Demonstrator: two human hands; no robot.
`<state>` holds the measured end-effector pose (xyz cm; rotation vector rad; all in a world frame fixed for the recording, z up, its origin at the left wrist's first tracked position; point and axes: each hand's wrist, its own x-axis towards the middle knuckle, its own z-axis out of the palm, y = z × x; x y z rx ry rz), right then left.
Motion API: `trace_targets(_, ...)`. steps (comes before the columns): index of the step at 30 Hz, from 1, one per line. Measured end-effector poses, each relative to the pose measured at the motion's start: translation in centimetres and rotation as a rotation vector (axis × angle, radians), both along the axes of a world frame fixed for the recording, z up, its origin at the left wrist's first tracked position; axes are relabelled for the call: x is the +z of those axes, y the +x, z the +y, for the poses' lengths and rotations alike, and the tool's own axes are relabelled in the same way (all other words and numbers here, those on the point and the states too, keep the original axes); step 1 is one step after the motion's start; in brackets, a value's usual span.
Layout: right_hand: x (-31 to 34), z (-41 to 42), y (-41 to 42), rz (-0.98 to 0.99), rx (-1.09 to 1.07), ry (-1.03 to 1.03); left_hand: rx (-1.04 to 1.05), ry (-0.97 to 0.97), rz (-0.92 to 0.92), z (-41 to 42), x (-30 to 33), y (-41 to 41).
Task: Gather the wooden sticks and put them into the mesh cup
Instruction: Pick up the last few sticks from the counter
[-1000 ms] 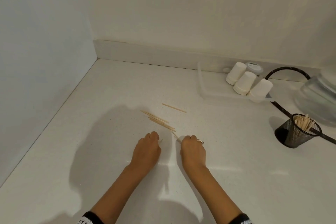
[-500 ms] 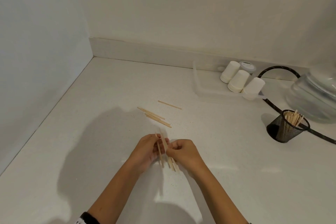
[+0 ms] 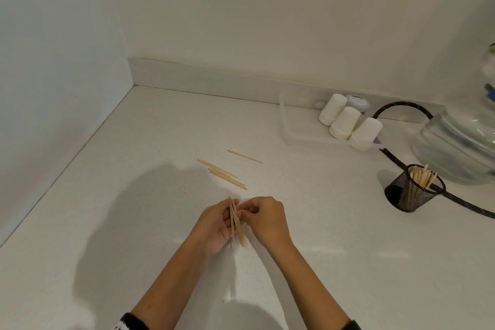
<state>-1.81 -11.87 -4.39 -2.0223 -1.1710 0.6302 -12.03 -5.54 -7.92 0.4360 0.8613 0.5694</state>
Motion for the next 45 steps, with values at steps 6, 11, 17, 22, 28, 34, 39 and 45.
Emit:
trace_targets(6,-0.4,-0.1,0.4,0.055,-0.164,0.094,0.054,-0.04,0.011,0.5,0.7,0.0)
trace_targets(11,-1.6,-0.3,-1.1,0.862,-0.442,-0.031,0.108,0.203,0.072,0.9,1.6,0.4)
trace_targets(17,-1.3,0.6,-3.2,1.637,-0.525,0.011,0.082,0.717,0.221,0.5,2.1,0.7)
trace_targets(22,-0.9,2.3,-3.3,1.587,-0.464,0.104,0.092,0.667,0.28,1.1,1.1,0.7)
trace_targets(28,-1.9,4.2,-3.0,0.843,-0.219,-0.111,0.115,0.464,0.252,4.0,-0.6,-0.7)
trace_targets(34,-3.4,8.6,1.7,-0.191,-0.043,0.137,0.214,0.007,-0.053,6.7,-1.1,-2.4)
trace_targets(39,-5.5,12.4,5.7,-0.369,0.135,-0.231,0.195,-0.081,-0.137,7.5,-1.3,-2.7)
trace_targets(45,-6.7,12.1,4.3,-0.516,0.412,-0.135,0.188,-0.091,-0.139,7.8,-1.7,-2.5)
